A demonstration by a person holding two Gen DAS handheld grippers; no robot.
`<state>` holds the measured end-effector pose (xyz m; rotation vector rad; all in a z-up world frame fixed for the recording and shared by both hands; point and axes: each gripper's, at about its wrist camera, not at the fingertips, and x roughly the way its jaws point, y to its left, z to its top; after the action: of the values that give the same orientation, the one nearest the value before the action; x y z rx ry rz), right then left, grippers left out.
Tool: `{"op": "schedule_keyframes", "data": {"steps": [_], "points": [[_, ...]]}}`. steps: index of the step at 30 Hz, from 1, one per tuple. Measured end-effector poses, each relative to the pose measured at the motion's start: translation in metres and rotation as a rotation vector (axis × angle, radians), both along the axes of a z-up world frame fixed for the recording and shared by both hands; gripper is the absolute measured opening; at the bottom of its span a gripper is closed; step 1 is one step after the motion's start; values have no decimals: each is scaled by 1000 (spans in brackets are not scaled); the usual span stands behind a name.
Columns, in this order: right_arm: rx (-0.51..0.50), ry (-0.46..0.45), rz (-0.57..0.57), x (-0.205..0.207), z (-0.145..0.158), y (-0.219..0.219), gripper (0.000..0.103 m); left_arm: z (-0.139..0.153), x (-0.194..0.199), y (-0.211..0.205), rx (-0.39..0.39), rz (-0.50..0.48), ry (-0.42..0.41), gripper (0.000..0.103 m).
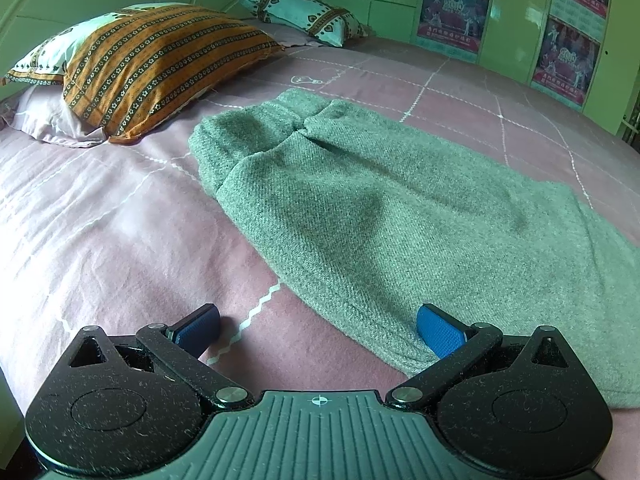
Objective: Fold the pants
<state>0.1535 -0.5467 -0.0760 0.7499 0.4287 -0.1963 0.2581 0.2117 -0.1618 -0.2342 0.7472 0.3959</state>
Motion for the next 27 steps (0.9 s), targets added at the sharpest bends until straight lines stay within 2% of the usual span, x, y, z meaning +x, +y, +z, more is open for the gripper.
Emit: {"op": "schedule_keyframes", "data": {"steps": [1,2,4,5,8,9,11,14,18,19,23,25,27], "points": [[44,105,-20,7,-27,-7,7,0,0,0,0,0,1,103],[146,196,-41,12,-56,-15,8,1,1,0,-1,-1,3,103],[219,133,-81,1,-57,-17,13,3,0,2,-4,-2,6,103],[182,127,-102,-4,-47,-11,21,6,-1,2,1,-3,4,103],[22,92,-180,-24,-19,10,22,16,-5,4,29,18,-13,103],[-1,82,-155,-23,-14,19,22,20,-7,6,40,29,-29,103],[-41,83,-52,-6,-4,37,22,27,-10,14,53,46,-53,103],[-116,77,127,35,12,88,22,40,-11,32,60,77,-102,103],[-222,67,401,97,25,184,22,52,7,49,81,86,-124,100],[-244,72,475,114,25,215,22,56,13,48,81,58,-144,100],[-369,82,652,153,24,316,21,61,52,23,67,-63,-171,100],[-404,98,699,170,14,355,21,51,82,6,59,-137,-125,100],[-394,128,726,181,6,381,22,33,107,-4,86,-166,-55,100]]}}
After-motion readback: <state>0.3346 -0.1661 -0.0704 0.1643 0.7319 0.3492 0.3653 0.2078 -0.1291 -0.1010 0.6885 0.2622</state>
